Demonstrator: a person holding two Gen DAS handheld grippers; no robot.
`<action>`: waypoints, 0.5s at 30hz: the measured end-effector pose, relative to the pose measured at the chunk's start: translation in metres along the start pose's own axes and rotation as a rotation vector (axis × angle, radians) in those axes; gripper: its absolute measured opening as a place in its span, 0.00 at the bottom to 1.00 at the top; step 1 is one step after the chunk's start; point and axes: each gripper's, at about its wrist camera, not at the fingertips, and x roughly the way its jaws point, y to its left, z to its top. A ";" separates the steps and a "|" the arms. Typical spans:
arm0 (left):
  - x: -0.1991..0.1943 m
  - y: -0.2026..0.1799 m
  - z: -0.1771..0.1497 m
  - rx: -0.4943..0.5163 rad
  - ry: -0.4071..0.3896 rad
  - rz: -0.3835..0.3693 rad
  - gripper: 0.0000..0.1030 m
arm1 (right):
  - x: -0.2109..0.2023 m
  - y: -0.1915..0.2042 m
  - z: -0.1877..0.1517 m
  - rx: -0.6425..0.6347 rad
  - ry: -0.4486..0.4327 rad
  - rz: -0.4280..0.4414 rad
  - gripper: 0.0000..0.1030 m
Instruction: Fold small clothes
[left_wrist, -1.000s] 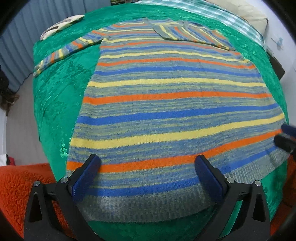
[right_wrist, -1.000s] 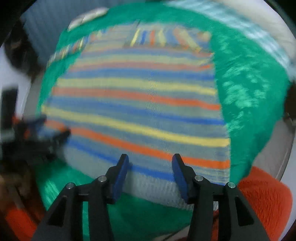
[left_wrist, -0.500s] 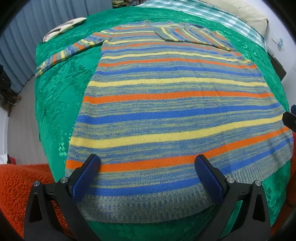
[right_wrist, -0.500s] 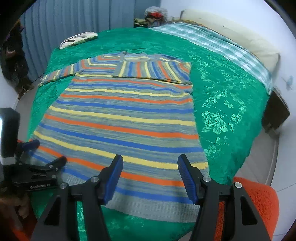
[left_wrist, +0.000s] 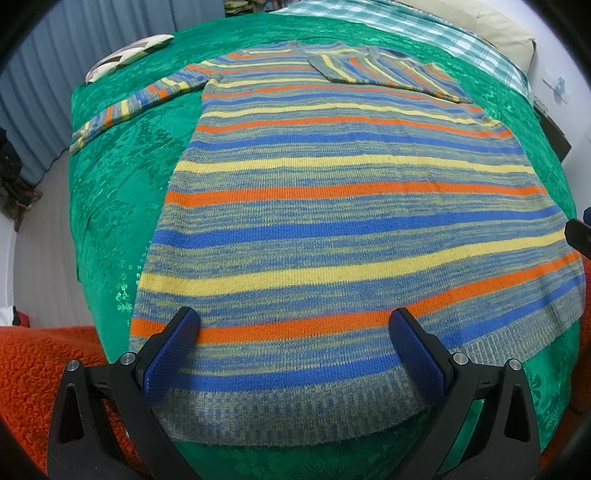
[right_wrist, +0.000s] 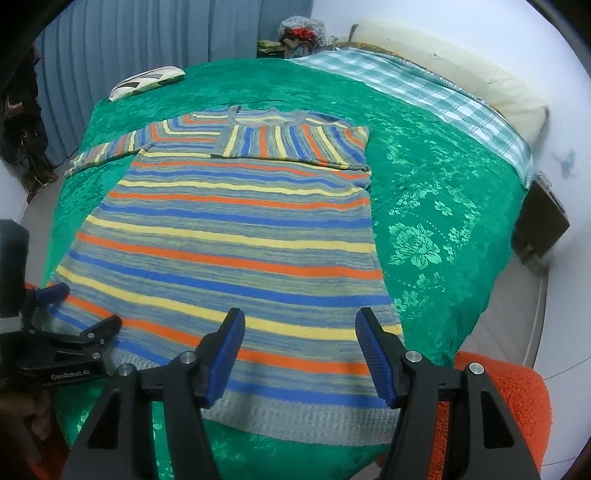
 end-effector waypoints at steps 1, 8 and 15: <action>0.000 0.000 0.000 0.000 0.000 0.001 1.00 | 0.000 0.000 0.000 -0.001 0.000 -0.001 0.60; 0.000 0.000 0.000 -0.001 0.000 0.002 1.00 | 0.001 0.002 0.000 -0.006 0.001 -0.004 0.61; 0.000 0.000 0.001 -0.008 0.004 0.003 1.00 | 0.001 0.001 0.000 -0.006 0.002 -0.006 0.61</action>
